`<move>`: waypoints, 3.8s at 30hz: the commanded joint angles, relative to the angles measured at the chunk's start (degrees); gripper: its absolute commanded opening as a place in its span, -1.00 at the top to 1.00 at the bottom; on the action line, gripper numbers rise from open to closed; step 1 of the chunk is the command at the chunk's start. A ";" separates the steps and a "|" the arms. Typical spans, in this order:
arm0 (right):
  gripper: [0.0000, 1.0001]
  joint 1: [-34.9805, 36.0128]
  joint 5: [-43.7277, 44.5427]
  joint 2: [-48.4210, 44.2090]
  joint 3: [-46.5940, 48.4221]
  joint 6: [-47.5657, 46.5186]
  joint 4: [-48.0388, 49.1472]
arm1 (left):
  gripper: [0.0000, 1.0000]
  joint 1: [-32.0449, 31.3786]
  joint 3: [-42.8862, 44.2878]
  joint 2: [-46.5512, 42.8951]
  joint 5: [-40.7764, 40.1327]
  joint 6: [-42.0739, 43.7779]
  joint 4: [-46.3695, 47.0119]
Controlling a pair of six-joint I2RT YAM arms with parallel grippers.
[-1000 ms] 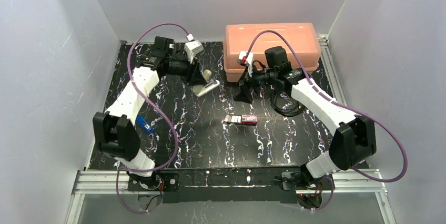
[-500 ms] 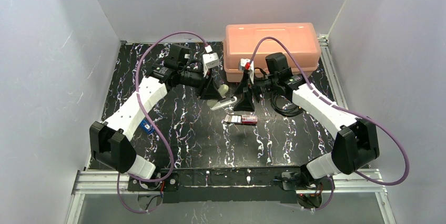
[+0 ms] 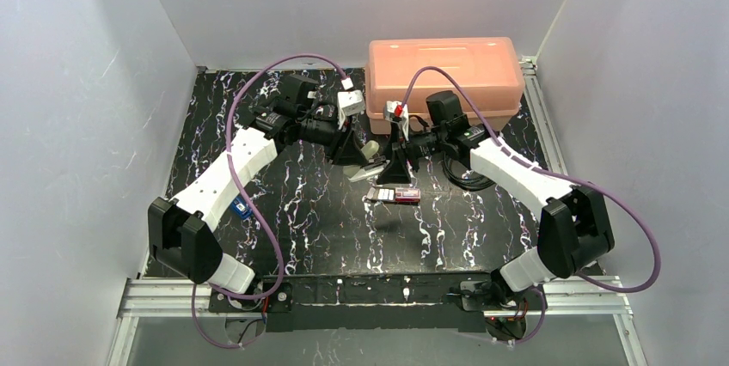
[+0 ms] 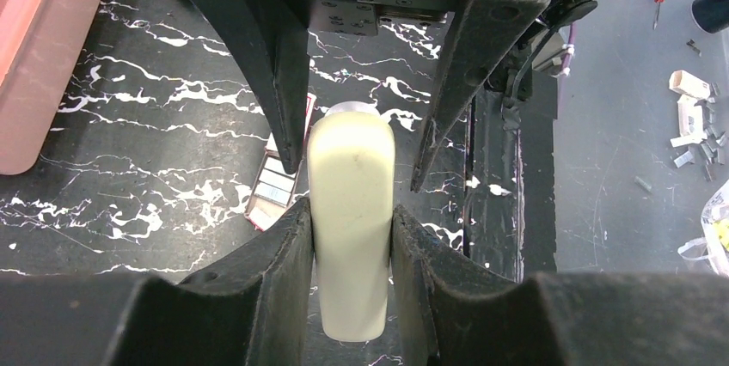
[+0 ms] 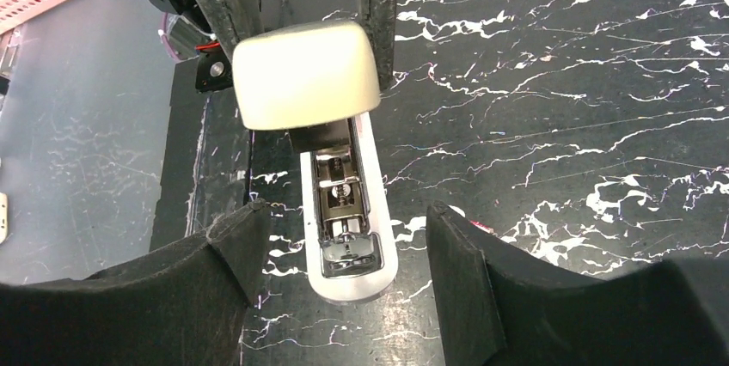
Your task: Load the staples into the stapler
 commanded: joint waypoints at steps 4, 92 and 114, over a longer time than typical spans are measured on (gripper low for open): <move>-0.44 0.59 -0.88 1.54 -0.12 0.96 2.13 | 1.00 -0.31 -0.64 -2.86 0.97 0.46 1.15; 0.97 3.95 22.94 18.76 1.62 -8.72 21.07 | -0.55 20.60 -15.86 -15.24 -15.49 -13.07 22.03; 0.75 5.32 24.21 25.63 3.66 -13.03 18.21 | -0.60 21.48 -15.38 -18.17 -19.00 -9.00 16.86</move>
